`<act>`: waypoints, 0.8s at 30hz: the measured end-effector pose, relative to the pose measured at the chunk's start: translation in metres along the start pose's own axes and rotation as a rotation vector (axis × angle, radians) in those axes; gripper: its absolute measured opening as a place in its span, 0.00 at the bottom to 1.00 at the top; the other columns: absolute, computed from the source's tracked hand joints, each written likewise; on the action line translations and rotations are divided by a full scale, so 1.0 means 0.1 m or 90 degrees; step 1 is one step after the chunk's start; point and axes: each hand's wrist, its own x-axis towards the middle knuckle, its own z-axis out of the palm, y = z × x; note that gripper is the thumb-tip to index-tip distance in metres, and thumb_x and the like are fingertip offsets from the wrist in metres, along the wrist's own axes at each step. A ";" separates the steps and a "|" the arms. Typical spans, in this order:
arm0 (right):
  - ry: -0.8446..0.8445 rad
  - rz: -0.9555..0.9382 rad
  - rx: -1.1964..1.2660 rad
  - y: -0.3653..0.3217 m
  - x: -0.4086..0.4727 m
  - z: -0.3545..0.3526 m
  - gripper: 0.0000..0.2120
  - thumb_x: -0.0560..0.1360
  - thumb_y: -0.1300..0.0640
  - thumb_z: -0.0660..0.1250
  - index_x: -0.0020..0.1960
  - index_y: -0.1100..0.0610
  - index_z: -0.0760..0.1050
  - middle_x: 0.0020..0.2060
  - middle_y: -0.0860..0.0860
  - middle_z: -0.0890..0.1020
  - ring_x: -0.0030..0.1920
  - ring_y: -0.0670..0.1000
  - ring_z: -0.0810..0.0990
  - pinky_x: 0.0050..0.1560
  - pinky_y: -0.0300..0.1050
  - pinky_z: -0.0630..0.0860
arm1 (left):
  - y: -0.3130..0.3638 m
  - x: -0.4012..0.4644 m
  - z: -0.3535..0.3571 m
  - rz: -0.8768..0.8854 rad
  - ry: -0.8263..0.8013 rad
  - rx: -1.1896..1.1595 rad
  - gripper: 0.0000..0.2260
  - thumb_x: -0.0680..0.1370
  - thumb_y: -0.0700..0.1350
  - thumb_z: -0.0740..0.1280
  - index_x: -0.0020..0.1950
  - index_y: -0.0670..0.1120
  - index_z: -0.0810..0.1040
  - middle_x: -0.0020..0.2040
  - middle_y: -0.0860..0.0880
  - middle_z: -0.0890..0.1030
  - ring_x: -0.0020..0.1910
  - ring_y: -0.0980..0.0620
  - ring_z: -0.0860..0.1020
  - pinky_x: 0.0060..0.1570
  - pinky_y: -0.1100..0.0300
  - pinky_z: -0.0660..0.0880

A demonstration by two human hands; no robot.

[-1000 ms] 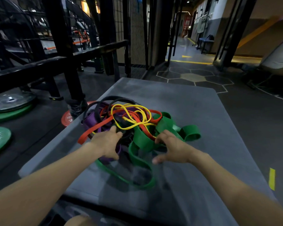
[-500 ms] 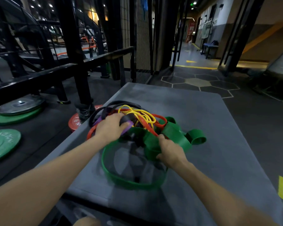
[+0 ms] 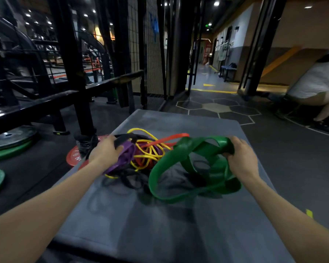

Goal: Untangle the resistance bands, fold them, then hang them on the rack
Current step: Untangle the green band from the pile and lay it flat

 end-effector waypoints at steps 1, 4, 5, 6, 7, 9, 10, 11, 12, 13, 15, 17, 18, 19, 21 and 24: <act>0.006 0.009 -0.011 0.06 -0.02 -0.02 0.18 0.73 0.65 0.66 0.62 0.56 0.71 0.53 0.57 0.77 0.54 0.60 0.74 0.41 0.48 0.71 | -0.02 -0.03 0.05 0.016 -0.023 0.009 0.16 0.74 0.45 0.68 0.59 0.43 0.72 0.58 0.40 0.75 0.56 0.38 0.76 0.55 0.47 0.73; -0.070 0.022 -0.081 0.23 -0.18 0.03 0.23 0.73 0.65 0.66 0.67 0.56 0.68 0.55 0.57 0.77 0.54 0.60 0.75 0.43 0.50 0.74 | -0.07 -0.16 0.24 0.060 -0.145 0.063 0.26 0.68 0.42 0.74 0.62 0.46 0.68 0.59 0.41 0.69 0.59 0.39 0.73 0.59 0.48 0.71; -0.113 0.020 -0.102 0.27 -0.25 0.08 0.25 0.73 0.65 0.66 0.69 0.56 0.65 0.56 0.57 0.76 0.54 0.60 0.76 0.44 0.50 0.75 | -0.07 -0.20 0.30 0.072 -0.196 0.097 0.29 0.66 0.43 0.75 0.64 0.47 0.67 0.59 0.41 0.68 0.60 0.40 0.71 0.61 0.50 0.69; -0.153 0.013 -0.125 0.29 -0.30 0.12 0.27 0.73 0.64 0.66 0.70 0.56 0.63 0.57 0.57 0.76 0.55 0.59 0.76 0.46 0.50 0.74 | -0.07 -0.25 0.34 0.084 -0.238 0.133 0.33 0.65 0.44 0.77 0.66 0.48 0.66 0.60 0.41 0.68 0.62 0.41 0.69 0.63 0.52 0.67; -0.182 -0.001 -0.151 0.29 -0.33 0.16 0.28 0.74 0.63 0.65 0.72 0.56 0.60 0.59 0.57 0.74 0.56 0.59 0.75 0.49 0.50 0.73 | -0.05 -0.28 0.38 0.095 -0.266 0.155 0.35 0.64 0.47 0.77 0.66 0.48 0.66 0.61 0.42 0.67 0.62 0.42 0.67 0.64 0.53 0.66; -0.227 -0.034 -0.191 0.26 -0.31 0.16 0.32 0.76 0.60 0.64 0.74 0.57 0.52 0.64 0.57 0.69 0.62 0.59 0.70 0.56 0.49 0.70 | 0.02 -0.29 0.42 0.135 -0.249 0.128 0.32 0.64 0.50 0.77 0.65 0.48 0.69 0.59 0.44 0.69 0.61 0.44 0.68 0.63 0.54 0.66; -0.254 -0.048 -0.192 0.22 -0.28 0.14 0.34 0.76 0.58 0.64 0.75 0.56 0.48 0.66 0.57 0.66 0.65 0.59 0.67 0.60 0.50 0.68 | 0.07 -0.28 0.42 0.162 -0.208 0.092 0.28 0.65 0.50 0.76 0.62 0.48 0.71 0.57 0.45 0.71 0.60 0.44 0.69 0.62 0.53 0.67; -0.286 -0.055 -0.181 0.19 -0.25 0.11 0.37 0.76 0.55 0.64 0.76 0.55 0.45 0.68 0.57 0.63 0.67 0.59 0.63 0.63 0.51 0.66 | 0.13 -0.26 0.43 0.187 -0.164 0.061 0.24 0.67 0.50 0.75 0.59 0.48 0.73 0.56 0.46 0.72 0.59 0.45 0.70 0.61 0.53 0.68; -0.321 -0.057 -0.164 0.14 -0.22 0.09 0.40 0.75 0.53 0.66 0.76 0.54 0.43 0.69 0.56 0.60 0.68 0.59 0.60 0.66 0.52 0.64 | 0.19 -0.24 0.43 0.207 -0.127 0.041 0.21 0.68 0.49 0.74 0.57 0.47 0.74 0.54 0.47 0.73 0.59 0.46 0.71 0.60 0.53 0.69; -0.351 -0.057 -0.145 0.09 -0.19 0.07 0.44 0.73 0.49 0.68 0.76 0.52 0.41 0.70 0.54 0.57 0.69 0.59 0.58 0.67 0.52 0.63 | 0.26 -0.23 0.44 0.224 -0.102 0.029 0.18 0.69 0.48 0.73 0.56 0.47 0.74 0.54 0.47 0.74 0.58 0.46 0.71 0.60 0.52 0.69; -0.391 -0.062 -0.116 -0.01 -0.17 0.08 0.50 0.69 0.42 0.71 0.76 0.50 0.40 0.70 0.52 0.55 0.69 0.59 0.57 0.68 0.54 0.61 | 0.39 -0.19 0.49 0.253 -0.074 0.036 0.16 0.70 0.46 0.71 0.56 0.47 0.74 0.55 0.47 0.74 0.59 0.46 0.71 0.59 0.52 0.69; -0.402 -0.074 -0.116 -0.08 -0.17 0.14 0.53 0.65 0.37 0.71 0.76 0.48 0.41 0.70 0.52 0.56 0.69 0.59 0.58 0.68 0.54 0.61 | 0.49 -0.16 0.55 0.273 -0.072 0.061 0.17 0.71 0.46 0.70 0.58 0.47 0.73 0.57 0.48 0.73 0.61 0.47 0.70 0.59 0.54 0.68; -0.401 -0.081 -0.131 -0.09 -0.18 0.18 0.52 0.65 0.36 0.71 0.76 0.48 0.43 0.70 0.53 0.58 0.69 0.59 0.60 0.67 0.55 0.61 | 0.54 -0.13 0.59 0.281 -0.074 0.072 0.17 0.72 0.47 0.70 0.59 0.47 0.73 0.58 0.48 0.72 0.61 0.47 0.69 0.60 0.54 0.69; -0.402 -0.088 -0.152 -0.10 -0.18 0.23 0.50 0.65 0.36 0.71 0.76 0.49 0.46 0.69 0.53 0.60 0.69 0.59 0.61 0.67 0.55 0.62 | 0.57 -0.09 0.63 0.289 -0.078 0.078 0.18 0.72 0.47 0.70 0.61 0.47 0.72 0.59 0.48 0.71 0.62 0.47 0.69 0.60 0.53 0.69; -0.409 -0.090 -0.189 -0.10 -0.17 0.33 0.45 0.67 0.36 0.70 0.75 0.50 0.53 0.69 0.54 0.65 0.68 0.59 0.64 0.66 0.53 0.63 | 0.63 0.01 0.73 0.298 -0.088 0.073 0.20 0.74 0.49 0.68 0.64 0.48 0.71 0.61 0.48 0.71 0.63 0.47 0.70 0.60 0.52 0.69; -0.391 -0.089 -0.203 -0.08 -0.10 0.45 0.37 0.70 0.38 0.68 0.72 0.51 0.59 0.67 0.52 0.69 0.67 0.57 0.65 0.65 0.52 0.64 | 0.76 0.17 0.88 0.302 -0.117 0.075 0.23 0.75 0.51 0.66 0.68 0.47 0.68 0.65 0.47 0.71 0.65 0.46 0.69 0.63 0.51 0.67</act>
